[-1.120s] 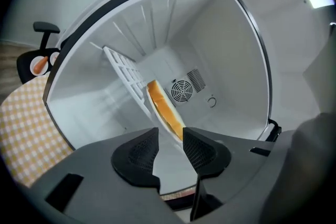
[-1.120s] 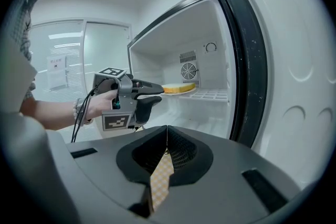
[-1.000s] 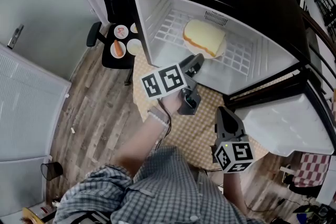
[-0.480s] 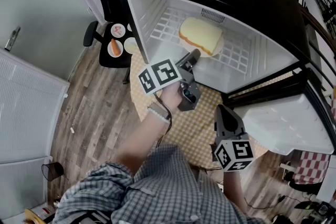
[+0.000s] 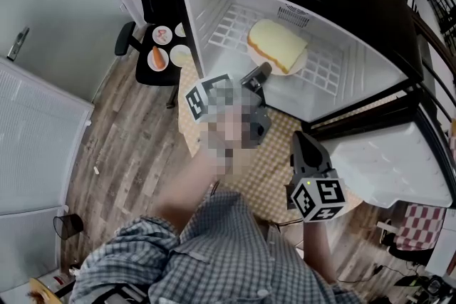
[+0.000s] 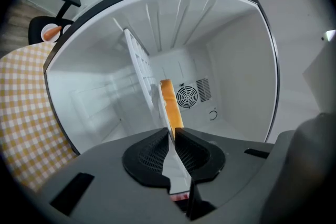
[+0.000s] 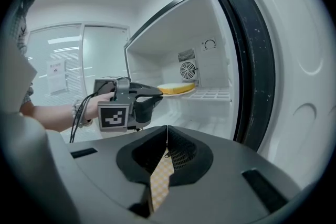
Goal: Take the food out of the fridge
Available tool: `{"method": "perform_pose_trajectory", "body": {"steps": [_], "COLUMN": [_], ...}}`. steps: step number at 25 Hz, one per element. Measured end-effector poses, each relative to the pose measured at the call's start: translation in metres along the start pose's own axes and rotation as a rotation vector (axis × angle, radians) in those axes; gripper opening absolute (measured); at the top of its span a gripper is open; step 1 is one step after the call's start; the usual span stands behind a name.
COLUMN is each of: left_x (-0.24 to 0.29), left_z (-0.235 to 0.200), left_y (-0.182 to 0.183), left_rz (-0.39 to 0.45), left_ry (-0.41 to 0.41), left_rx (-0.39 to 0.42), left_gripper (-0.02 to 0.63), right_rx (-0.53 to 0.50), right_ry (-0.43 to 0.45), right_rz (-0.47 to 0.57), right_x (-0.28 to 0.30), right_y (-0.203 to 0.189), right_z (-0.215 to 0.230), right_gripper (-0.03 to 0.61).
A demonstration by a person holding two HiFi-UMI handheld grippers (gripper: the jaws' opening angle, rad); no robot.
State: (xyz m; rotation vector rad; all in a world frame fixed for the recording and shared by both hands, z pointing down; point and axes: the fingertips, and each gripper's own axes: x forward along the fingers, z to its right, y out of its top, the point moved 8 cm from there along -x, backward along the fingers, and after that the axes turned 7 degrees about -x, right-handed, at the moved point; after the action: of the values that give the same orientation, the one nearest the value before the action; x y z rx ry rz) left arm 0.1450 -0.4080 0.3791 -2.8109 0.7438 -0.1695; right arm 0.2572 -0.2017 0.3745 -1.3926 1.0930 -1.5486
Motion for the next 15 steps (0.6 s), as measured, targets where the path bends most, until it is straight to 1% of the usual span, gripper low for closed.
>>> {"method": "perform_pose_trajectory", "body": {"steps": [2,4,6,9,13,15], "left_x": [-0.005,-0.009,-0.013,-0.018,-0.025,-0.028], "left_z": [0.001,0.001,0.001,0.0,0.001,-0.001], "left_y": [0.001,0.002,0.004,0.005,0.006,0.006], "left_rz": [-0.006,-0.013,-0.017,-0.026,-0.047,-0.055], "left_ry": [-0.001,-0.007,-0.013,-0.023,-0.032,-0.033], "left_rx": [0.004,-0.003,-0.015,-0.03,-0.041,-0.048], "left_gripper": [0.044,0.04,0.038,0.035,0.034,0.034], "right_rx": [0.0,0.034,0.123,0.291,0.459,0.547], "right_ry": [-0.01,-0.004,0.016,0.054,0.111,0.126], "right_rz": [-0.001,0.016,0.05,0.102,0.157,0.18], "right_x": [0.004,0.009,0.015,0.025,0.042,0.052], "right_y": [0.002,0.004,0.007,0.011,0.017,0.019], "right_z": [0.003,0.008,0.014,0.024,0.032,0.036], "right_gripper": [0.01,0.011,0.011,0.011,0.011,0.011]}}
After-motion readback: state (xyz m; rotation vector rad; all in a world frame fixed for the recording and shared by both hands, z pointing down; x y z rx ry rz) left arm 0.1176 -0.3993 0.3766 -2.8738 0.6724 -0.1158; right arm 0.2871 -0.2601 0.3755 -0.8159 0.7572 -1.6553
